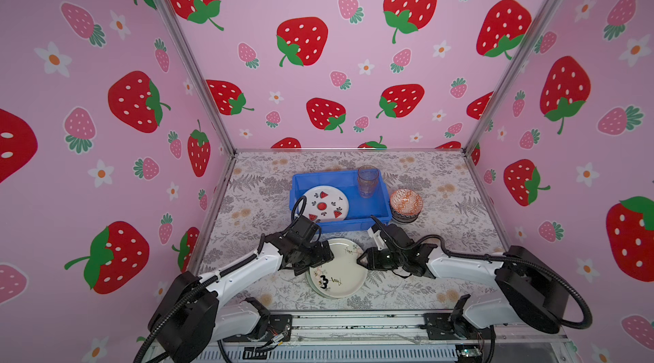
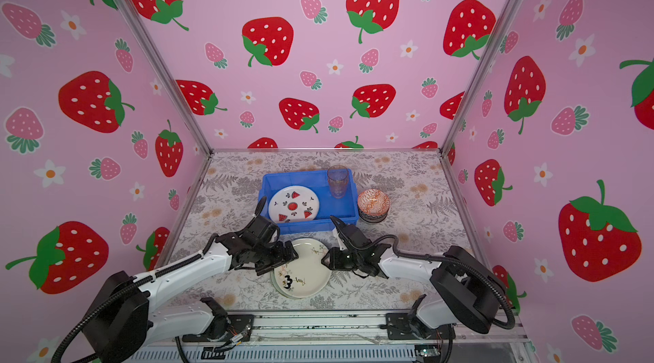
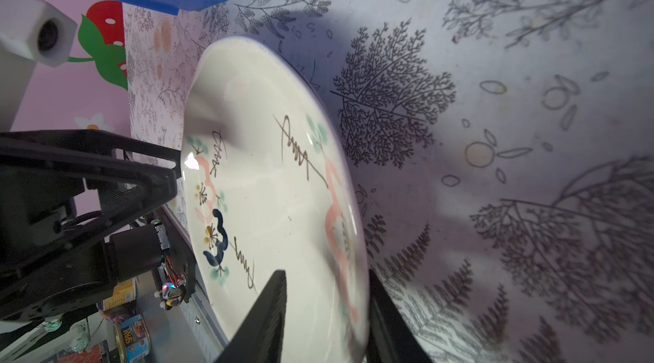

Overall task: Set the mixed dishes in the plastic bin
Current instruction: 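Close both grippers on opposite rims of the cream brush-pattern plate, then lift the cream plate with both grippers off the green flower plate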

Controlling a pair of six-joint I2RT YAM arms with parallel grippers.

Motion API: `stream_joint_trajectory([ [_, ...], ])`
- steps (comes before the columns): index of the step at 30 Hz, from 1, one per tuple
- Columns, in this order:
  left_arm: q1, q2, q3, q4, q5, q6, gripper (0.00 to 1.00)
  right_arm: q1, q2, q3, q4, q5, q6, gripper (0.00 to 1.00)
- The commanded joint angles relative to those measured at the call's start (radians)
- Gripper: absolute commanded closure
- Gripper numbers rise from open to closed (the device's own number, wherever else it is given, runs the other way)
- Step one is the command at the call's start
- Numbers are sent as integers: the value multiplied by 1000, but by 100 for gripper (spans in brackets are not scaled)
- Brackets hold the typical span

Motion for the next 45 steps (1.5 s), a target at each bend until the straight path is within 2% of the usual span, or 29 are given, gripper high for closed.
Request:
stream_joint_trajectory([
  [1, -12, 6, 58, 54, 19, -20, 4, 8, -44, 18, 19, 10, 9, 63],
  [18, -52, 84, 115, 99, 15, -27, 4, 7, -50, 16, 47, -10, 21, 75],
  [34, -56, 49, 119, 42, -18, -14, 4, 3, -113, 26, 7, 1, 79, 100],
  [41, -49, -15, 119, -16, -54, -10, 4, -4, -157, 33, -12, -16, 99, 100],
  [45, -28, -65, 135, -59, -62, 4, 4, -25, -195, 95, -120, -26, 38, 100],
])
